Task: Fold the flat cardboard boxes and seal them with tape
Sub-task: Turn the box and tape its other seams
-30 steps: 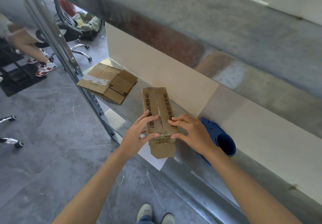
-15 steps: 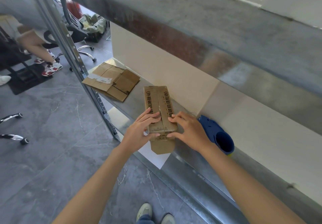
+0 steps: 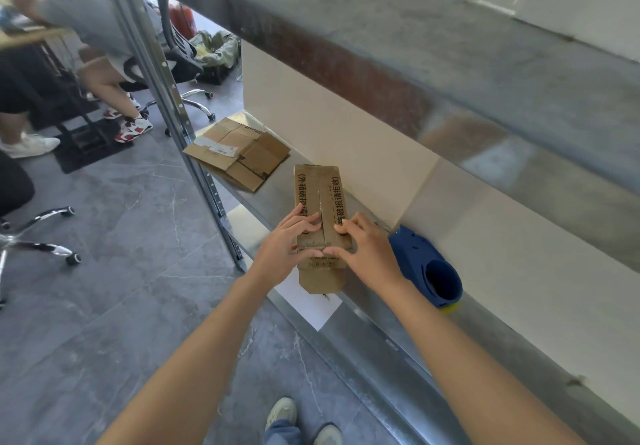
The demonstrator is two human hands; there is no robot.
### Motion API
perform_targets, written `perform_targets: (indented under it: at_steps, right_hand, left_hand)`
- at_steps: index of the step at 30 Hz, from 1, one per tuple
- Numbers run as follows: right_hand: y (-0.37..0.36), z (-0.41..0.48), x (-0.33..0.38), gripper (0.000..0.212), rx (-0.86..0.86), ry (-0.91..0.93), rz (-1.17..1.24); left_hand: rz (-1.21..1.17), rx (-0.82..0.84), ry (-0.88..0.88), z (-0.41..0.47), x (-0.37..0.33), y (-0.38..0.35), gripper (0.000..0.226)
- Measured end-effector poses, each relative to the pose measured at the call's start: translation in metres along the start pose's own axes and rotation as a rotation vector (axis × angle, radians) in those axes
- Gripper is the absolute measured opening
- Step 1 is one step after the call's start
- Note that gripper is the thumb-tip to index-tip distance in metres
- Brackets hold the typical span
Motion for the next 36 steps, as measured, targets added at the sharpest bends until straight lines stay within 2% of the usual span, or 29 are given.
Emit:
perform_targets:
  at_steps: [8, 15, 21, 25, 31, 36]
  right_hand:
    - [0.001, -0.002, -0.002, 0.046, 0.039, -0.055, 0.078]
    - [-0.003, 0.003, -0.003, 0.044, 0.041, -0.166, 0.139]
    - [-0.005, 0.001, -0.002, 0.046, 0.025, -0.276, 0.19]
    - [-0.009, -0.007, 0.002, 0.045, -0.025, -0.356, 0.28]
    - [-0.011, -0.019, 0.017, 0.055, -0.123, -0.448, 0.321]
    - [-0.019, -0.021, 0.034, 0.049, -0.204, -0.531, 0.181]
  left_hand:
    - [-0.007, 0.008, 0.026, 0.002, -0.005, 0.002, 0.05]
    - [0.123, 0.006, 0.033, 0.007, -0.006, 0.006, 0.045]
    - [0.259, 0.219, -0.109, 0.024, 0.0, 0.031, 0.055]
    - [0.246, 0.388, -0.195, 0.055, 0.013, 0.061, 0.075]
    - [0.267, 0.373, -0.255, 0.12, 0.033, 0.089, 0.102]
    - [0.149, 0.522, -0.206, 0.153, 0.039, 0.076, 0.108]
Point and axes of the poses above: each hand's wrist, its own z-axis towards the middle knuckle, its own y-axis out of the back of the hand, x = y × z, the point moved 4 cm from there along z, towards the middle knuckle, and after that the axes turned 2 degrees about x, right-handed, at the moved point
